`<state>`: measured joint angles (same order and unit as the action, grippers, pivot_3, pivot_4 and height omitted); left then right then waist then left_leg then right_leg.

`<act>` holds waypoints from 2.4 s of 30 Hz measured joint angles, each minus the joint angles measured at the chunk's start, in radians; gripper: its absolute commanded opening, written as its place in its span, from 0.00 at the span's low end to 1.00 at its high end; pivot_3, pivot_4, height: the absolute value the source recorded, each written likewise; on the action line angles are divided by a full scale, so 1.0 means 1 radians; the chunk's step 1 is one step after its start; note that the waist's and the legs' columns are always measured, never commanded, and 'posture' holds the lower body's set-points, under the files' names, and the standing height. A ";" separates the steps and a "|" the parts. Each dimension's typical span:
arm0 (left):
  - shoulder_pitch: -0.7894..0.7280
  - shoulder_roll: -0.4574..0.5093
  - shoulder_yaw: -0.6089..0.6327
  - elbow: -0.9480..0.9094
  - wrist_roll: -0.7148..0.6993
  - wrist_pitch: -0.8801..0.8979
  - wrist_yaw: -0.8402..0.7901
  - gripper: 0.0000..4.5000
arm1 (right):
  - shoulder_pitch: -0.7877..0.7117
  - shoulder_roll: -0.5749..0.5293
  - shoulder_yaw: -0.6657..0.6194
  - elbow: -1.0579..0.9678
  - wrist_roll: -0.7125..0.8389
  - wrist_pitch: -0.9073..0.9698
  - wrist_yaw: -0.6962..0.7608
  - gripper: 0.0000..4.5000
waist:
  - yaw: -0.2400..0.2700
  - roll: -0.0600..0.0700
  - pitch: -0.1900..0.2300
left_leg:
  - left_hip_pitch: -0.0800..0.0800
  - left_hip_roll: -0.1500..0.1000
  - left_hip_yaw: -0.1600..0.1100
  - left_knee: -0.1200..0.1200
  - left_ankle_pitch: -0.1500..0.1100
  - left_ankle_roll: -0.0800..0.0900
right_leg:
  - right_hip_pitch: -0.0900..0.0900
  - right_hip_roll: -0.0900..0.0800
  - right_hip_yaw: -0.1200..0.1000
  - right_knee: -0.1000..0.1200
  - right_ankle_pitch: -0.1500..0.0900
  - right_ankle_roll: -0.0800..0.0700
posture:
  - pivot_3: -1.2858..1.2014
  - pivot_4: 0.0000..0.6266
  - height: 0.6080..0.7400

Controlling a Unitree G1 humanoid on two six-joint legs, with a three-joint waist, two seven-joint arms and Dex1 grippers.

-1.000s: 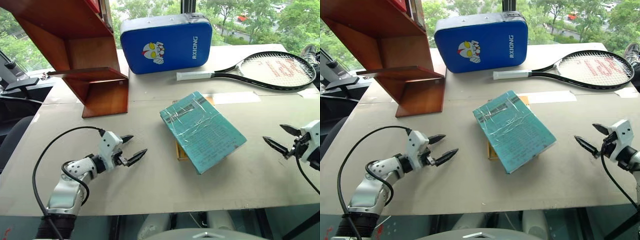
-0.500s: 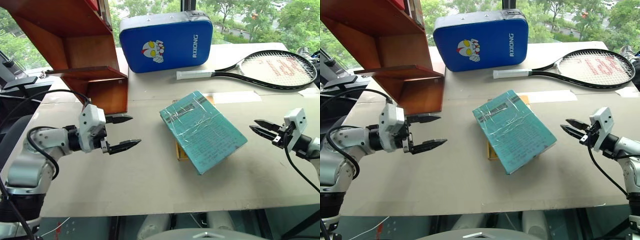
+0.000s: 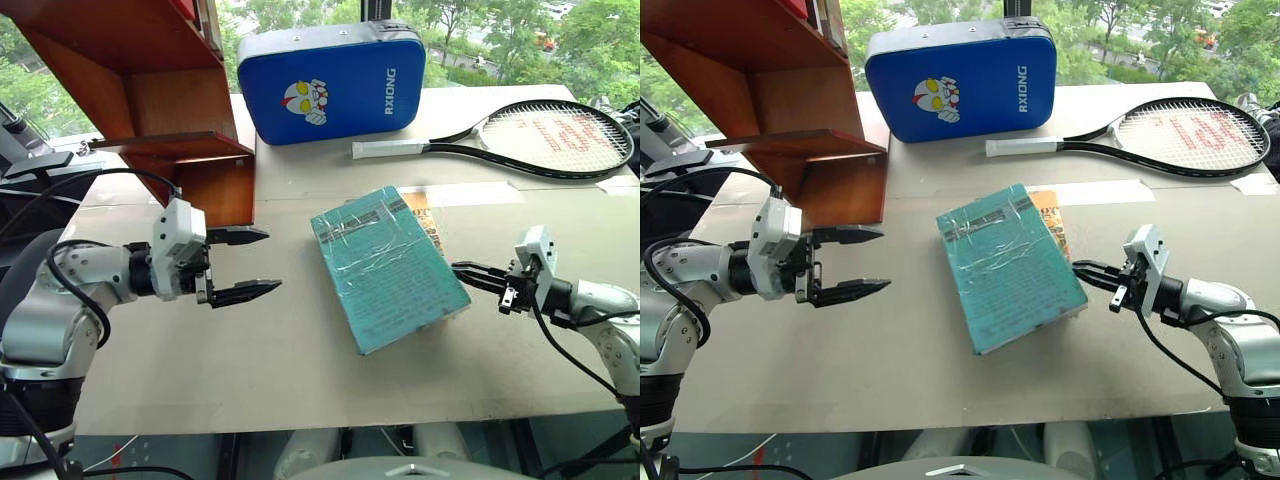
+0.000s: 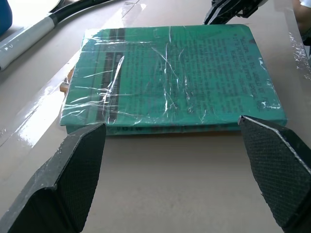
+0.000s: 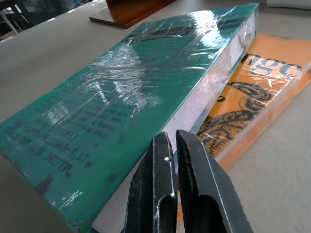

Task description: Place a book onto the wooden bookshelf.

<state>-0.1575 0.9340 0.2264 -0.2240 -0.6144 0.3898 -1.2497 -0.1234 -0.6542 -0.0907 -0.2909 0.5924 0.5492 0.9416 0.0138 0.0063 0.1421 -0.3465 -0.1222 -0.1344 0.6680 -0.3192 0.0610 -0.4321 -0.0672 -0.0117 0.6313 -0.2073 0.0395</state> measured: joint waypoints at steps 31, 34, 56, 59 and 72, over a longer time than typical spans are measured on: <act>0.005 -0.583 -0.044 0.050 -0.462 0.873 0.658 0.94 | 0.161 -0.242 -0.314 -0.268 0.247 0.094 0.072 1.00 | 0.008 -0.006 0.002 | 0.000 0.000 -0.001 0.003 0.000 0.000 | 0.001 0.000 -0.001 0.002 0.000 0.000 | 0.52 0.24 1.00; -0.006 -0.644 -0.025 0.104 -0.526 0.946 0.731 0.70 | 0.170 -0.242 -0.319 -0.284 0.255 0.099 0.064 1.00 | 0.014 -0.006 0.002 | 0.000 0.000 0.000 0.003 0.000 0.000 | 0.001 -0.001 -0.001 0.002 0.000 0.000 | 0.52 0.24 1.00; -0.270 -0.321 -0.075 -0.264 -0.358 0.618 0.741 0.01 | 0.005 -0.203 -0.332 -0.168 0.334 0.079 -0.003 1.00 | 0.027 -0.009 0.003 | 0.000 0.000 0.002 0.005 -0.001 -0.002 | 0.001 -0.001 0.000 0.004 0.000 0.000 | 0.52 0.24 1.00; -0.437 -0.166 -0.203 -0.229 -0.063 0.389 0.672 0.01 | -0.070 -0.183 -0.321 -0.117 0.342 0.080 -0.022 1.00 | 0.024 -0.010 0.004 | 0.000 0.000 0.002 0.003 0.000 -0.001 | 0.000 -0.001 0.001 0.003 0.000 0.000 | 0.52 0.24 1.00; -0.679 0.242 -0.363 0.120 0.815 -0.388 0.596 0.01 | -0.388 -0.042 -0.272 -0.005 0.474 0.156 -0.180 1.00 | 0.007 -0.011 0.006 | -0.008 0.000 0.001 0.000 0.001 0.000 | -0.008 0.001 0.000 -0.003 0.000 0.000 | 0.52 0.24 1.00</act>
<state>-0.8368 1.1757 -0.1361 -0.1038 0.2007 0.0023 -0.6538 -0.5114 -0.6962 -0.3622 -0.2956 1.0666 0.7047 0.7616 0.0210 -0.0044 0.1481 -0.3546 -0.1225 -0.1339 0.6675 -0.3187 0.0609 -0.4401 -0.0667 -0.0113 0.6280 -0.2069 0.0396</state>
